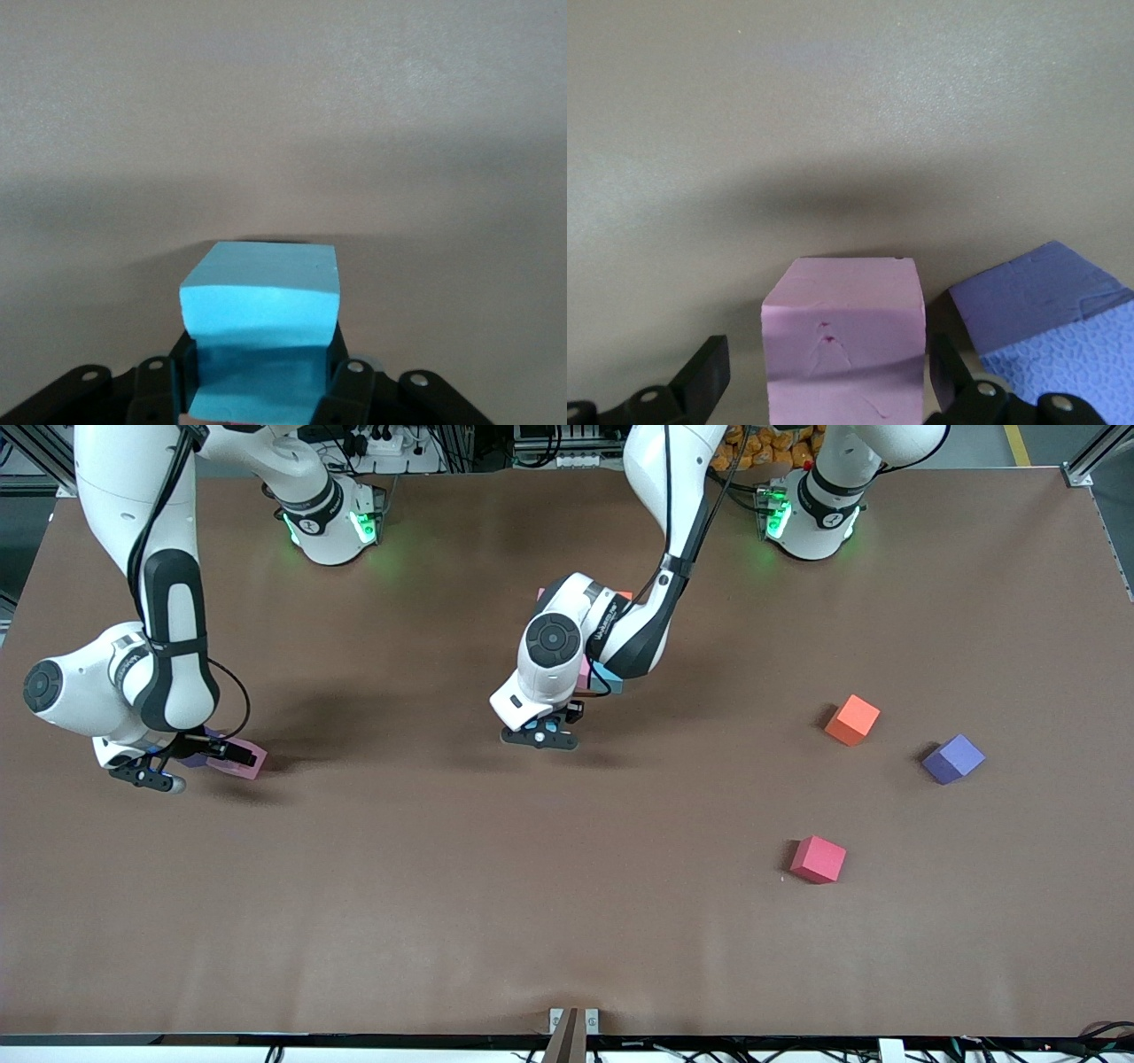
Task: Form number 2 with 11 blocks
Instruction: 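Grasp light pink with the right gripper while the left gripper holds cyan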
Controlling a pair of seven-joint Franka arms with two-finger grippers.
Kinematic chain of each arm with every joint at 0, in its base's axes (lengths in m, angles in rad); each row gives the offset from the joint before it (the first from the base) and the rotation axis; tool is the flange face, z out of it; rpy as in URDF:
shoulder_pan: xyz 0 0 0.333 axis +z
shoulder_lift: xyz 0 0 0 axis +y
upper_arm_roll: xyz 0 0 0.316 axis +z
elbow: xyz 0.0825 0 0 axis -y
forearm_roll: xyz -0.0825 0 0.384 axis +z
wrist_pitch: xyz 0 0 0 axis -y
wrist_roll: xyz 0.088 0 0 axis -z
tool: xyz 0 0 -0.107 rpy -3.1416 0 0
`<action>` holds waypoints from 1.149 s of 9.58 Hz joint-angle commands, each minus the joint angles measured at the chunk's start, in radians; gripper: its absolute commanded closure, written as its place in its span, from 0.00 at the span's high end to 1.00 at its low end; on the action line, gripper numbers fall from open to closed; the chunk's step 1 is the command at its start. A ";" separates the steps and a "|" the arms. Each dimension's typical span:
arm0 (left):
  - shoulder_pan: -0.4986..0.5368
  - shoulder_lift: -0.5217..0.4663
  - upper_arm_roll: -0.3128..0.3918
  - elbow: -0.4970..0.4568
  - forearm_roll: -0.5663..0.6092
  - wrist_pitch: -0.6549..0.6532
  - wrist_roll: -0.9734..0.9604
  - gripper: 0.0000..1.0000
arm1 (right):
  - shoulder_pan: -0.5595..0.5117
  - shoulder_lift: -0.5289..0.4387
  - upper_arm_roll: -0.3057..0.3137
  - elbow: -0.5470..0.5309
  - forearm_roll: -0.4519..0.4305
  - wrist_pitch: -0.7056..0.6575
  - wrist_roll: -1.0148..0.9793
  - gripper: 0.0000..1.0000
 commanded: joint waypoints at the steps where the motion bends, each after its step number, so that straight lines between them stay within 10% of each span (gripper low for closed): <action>1: -0.019 0.032 0.035 0.030 -0.034 -0.021 -0.012 0.00 | -0.020 0.027 0.015 0.025 0.024 0.003 -0.033 0.75; 5: -0.028 0.031 0.034 0.030 -0.034 -0.021 -0.012 0.00 | -0.025 0.027 0.015 0.033 0.024 0.002 -0.079 0.38; 11: -0.031 0.032 0.032 0.025 -0.028 -0.021 -0.012 0.00 | 0.065 -0.027 0.009 0.077 0.018 -0.086 -0.100 0.33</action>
